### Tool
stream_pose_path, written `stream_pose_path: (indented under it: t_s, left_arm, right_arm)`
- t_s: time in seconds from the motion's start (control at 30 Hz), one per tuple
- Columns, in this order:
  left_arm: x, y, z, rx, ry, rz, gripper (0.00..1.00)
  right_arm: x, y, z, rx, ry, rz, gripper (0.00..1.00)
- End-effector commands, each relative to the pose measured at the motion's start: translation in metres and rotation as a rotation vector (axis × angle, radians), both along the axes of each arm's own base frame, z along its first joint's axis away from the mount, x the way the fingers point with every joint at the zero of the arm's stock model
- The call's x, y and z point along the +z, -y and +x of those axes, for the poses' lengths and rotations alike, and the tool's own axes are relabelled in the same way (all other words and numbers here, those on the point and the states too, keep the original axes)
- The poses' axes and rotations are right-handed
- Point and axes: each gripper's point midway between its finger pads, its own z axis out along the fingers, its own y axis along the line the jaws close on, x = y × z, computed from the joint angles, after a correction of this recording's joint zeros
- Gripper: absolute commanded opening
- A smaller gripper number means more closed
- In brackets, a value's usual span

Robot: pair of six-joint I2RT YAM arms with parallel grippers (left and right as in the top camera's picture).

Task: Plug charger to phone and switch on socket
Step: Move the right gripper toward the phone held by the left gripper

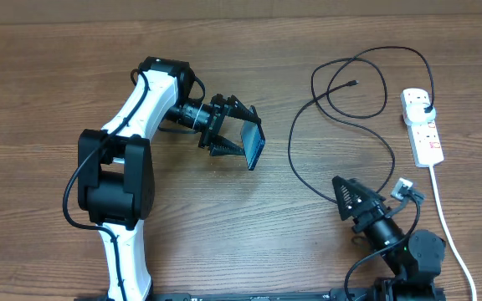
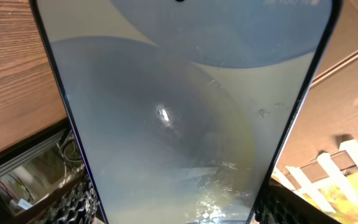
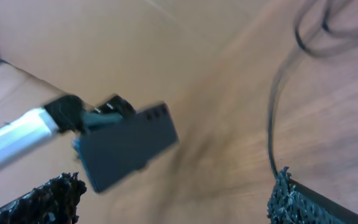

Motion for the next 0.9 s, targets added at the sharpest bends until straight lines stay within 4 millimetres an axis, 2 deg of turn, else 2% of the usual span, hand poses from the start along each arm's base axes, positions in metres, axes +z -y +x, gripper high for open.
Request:
stream_pose_path:
  t_s: [0.0, 0.3, 0.5, 0.57, 0.67, 0.87]
  left_arm:
    - [0.012, 0.003, 0.009, 0.023, 0.007, -0.056, 0.59]
    - [0.012, 0.004, 0.011, 0.022, 0.028, -0.061, 0.59]
    - [0.012, 0.004, 0.011, 0.021, 0.032, -0.062, 0.59]
    - [0.012, 0.004, 0.011, 0.020, 0.035, -0.062, 0.59]
    - [0.012, 0.004, 0.011, 0.020, 0.035, -0.062, 0.59]
    - [0.012, 0.004, 0.011, 0.020, 0.036, -0.062, 0.59]
  right_arm:
    - [0.011, -0.004, -0.007, 0.026, -0.037, -0.012, 0.99]
    - [0.033, -0.004, -0.019, 0.032, -0.255, -0.024, 0.99]
    - [0.071, -0.008, -0.015, 0.064, -0.280, -0.066, 0.99]
    - [0.086, -0.014, -0.013, 0.095, -0.276, -0.069, 0.99]
    - [0.099, -0.027, -0.013, 0.152, -0.272, -0.081, 0.99]
    - [0.091, -0.058, -0.008, 0.216, -0.285, -0.169, 0.99]
